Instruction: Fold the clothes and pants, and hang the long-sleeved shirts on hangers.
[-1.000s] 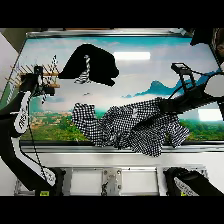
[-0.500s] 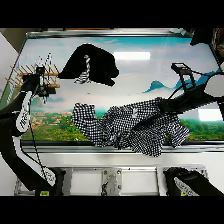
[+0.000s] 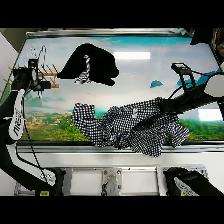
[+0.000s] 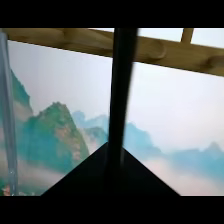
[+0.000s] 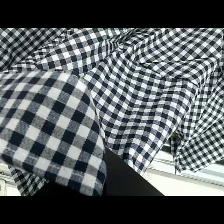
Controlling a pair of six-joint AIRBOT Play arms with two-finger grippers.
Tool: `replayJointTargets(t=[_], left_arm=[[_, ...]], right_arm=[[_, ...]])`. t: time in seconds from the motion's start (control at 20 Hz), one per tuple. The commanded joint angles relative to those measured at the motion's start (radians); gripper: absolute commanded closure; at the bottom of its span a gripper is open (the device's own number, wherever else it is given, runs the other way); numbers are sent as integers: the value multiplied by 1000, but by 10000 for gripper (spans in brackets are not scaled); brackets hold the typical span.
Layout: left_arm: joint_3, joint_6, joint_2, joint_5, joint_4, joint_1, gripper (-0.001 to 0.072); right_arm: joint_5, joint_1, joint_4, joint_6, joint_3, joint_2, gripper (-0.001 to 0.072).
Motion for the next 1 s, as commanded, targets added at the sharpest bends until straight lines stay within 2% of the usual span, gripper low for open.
replayJointTargets(t=[0.0,0.2,0.3,0.35,0.5,0.55,0.6,0.65,0.8,0.85,0.95], left_arm=[[1,55,120,-28,-2,-27,697],[1,134,242,-89,-11,-108,697],[1,227,309,-127,-63,-154,697],[1,322,350,-158,-124,-175,697],[-5,821,466,-371,-420,-225,697],[-19,953,505,-459,-513,-233,697],[-41,1014,542,-535,-553,-238,697],[-64,1017,574,-591,-548,-239,697],[-145,1017,675,-602,-554,-239,697],[-171,1054,711,-619,-559,-238,697],[-227,1222,798,-638,-605,-238,697]], right_arm=[[0,0,0,0,0,0,699],[0,-1,0,0,0,-2,699],[0,0,0,0,0,-2,699],[0,-1,0,0,0,-2,699],[0,0,0,0,0,-2,699],[0,-1,0,0,0,-2,699],[0,0,0,0,0,-2,699],[0,0,0,0,0,-2,698],[0,-1,0,0,0,-2,699],[0,-1,0,0,0,-2,698],[0,-1,0,0,0,-2,698]])
